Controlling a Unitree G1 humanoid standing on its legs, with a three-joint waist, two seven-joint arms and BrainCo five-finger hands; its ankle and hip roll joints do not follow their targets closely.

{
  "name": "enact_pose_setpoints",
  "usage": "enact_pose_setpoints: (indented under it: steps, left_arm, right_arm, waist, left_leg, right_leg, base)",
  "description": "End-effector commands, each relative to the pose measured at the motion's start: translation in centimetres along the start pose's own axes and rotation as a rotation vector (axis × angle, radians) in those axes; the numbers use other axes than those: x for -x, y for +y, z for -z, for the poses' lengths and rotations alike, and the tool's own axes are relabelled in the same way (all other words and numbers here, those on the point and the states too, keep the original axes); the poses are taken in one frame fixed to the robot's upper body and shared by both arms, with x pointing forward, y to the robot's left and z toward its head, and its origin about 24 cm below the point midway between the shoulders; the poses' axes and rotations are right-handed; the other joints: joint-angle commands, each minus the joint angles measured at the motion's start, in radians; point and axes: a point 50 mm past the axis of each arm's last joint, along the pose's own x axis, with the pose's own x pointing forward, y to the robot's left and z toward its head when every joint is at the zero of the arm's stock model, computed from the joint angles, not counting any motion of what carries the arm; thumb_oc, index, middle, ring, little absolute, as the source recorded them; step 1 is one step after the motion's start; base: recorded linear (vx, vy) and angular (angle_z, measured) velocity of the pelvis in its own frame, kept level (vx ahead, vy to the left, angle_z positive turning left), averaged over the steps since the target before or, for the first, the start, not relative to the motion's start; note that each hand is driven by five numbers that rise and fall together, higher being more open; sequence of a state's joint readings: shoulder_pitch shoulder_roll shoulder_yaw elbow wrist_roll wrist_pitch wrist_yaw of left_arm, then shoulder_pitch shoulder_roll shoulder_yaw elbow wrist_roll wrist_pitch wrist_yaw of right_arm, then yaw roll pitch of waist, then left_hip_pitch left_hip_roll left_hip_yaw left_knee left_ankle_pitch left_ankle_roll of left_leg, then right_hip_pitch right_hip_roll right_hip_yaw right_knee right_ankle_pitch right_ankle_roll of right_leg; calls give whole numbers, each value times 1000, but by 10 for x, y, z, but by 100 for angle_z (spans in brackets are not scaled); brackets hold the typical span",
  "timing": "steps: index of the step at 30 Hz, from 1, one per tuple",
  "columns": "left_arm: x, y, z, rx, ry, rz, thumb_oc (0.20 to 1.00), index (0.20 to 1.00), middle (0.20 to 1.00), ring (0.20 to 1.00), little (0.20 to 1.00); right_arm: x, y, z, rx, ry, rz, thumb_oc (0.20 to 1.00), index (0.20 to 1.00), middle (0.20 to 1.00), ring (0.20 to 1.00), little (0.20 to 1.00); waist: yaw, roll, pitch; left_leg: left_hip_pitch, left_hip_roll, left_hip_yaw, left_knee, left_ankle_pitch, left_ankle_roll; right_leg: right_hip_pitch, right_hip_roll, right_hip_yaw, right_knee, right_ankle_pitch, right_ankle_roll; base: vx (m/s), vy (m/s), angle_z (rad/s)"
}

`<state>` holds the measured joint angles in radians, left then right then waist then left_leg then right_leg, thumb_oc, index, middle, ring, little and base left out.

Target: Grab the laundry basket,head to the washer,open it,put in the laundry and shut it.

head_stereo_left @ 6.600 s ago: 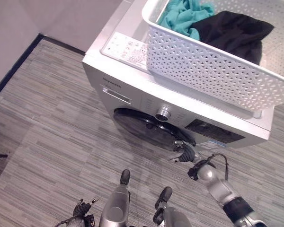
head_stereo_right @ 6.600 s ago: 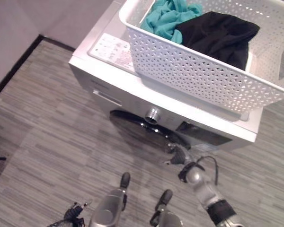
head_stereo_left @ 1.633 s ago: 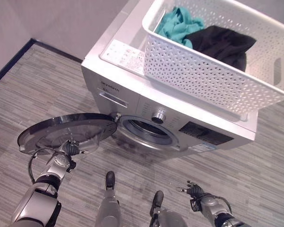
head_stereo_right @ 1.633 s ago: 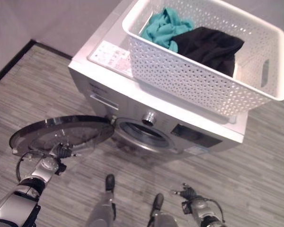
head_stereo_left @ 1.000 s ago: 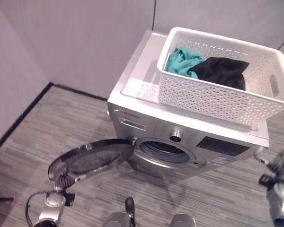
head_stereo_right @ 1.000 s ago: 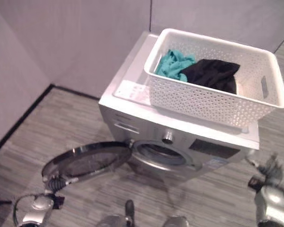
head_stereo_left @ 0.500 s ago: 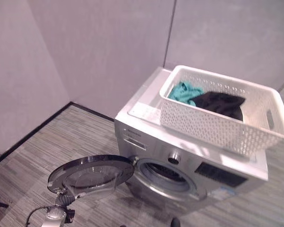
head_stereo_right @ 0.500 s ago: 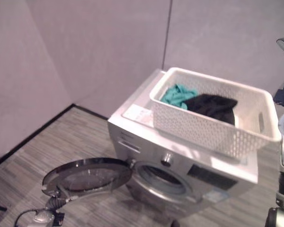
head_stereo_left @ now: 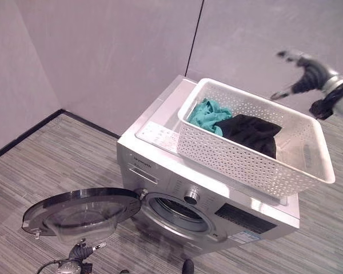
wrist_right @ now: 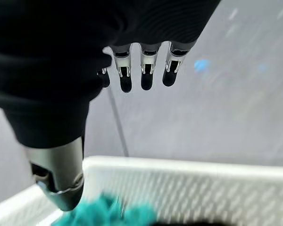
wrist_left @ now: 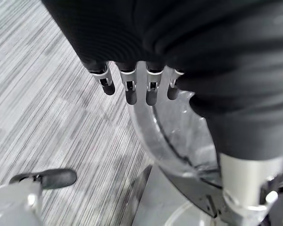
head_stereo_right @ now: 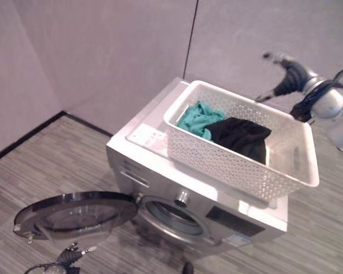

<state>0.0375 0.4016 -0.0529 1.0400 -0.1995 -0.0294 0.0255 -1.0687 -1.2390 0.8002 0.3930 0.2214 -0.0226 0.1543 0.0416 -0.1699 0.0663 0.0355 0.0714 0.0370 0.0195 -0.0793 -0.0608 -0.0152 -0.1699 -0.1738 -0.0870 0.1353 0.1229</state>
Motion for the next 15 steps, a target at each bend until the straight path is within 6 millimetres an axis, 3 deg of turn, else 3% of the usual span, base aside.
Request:
enact_pose_setpoints:
  steps: [1,8,15]
  left_arm:
    - [-1,0,0,12,-12,23,1000,1000,1000,1000,1000]
    - [1,-4,14,40,44,53,1000,1000,1000,1000,1000]
    - [2,-7,20,65,68,71,1000,1000,1000,1000,1000]
  right_arm:
    - [9,-28,0,70,19,11,1000,1000,1000,1000,1000]
    - [12,0,16,80,67,-154,1000,1000,1000,1000,1000]
    - [19,11,34,124,143,-244,1000,1000,1000,1000,1000]
  waist:
    - [32,16,-25]
    - [43,-1,-24]
    - [53,-15,1]
  left_leg:
    - [-10,-2,-52,39,-58,64]
    - [-6,24,-55,1,-36,44]
    - [-29,41,-65,-18,-12,26]
  right_leg:
    - [-5,-46,-28,38,-66,22]
    - [8,-29,-50,19,-76,18]
    - [0,-18,-67,7,-79,15]
  base:
    - [40,-45,4]
    - [33,-43,0]
    - [8,-42,9]
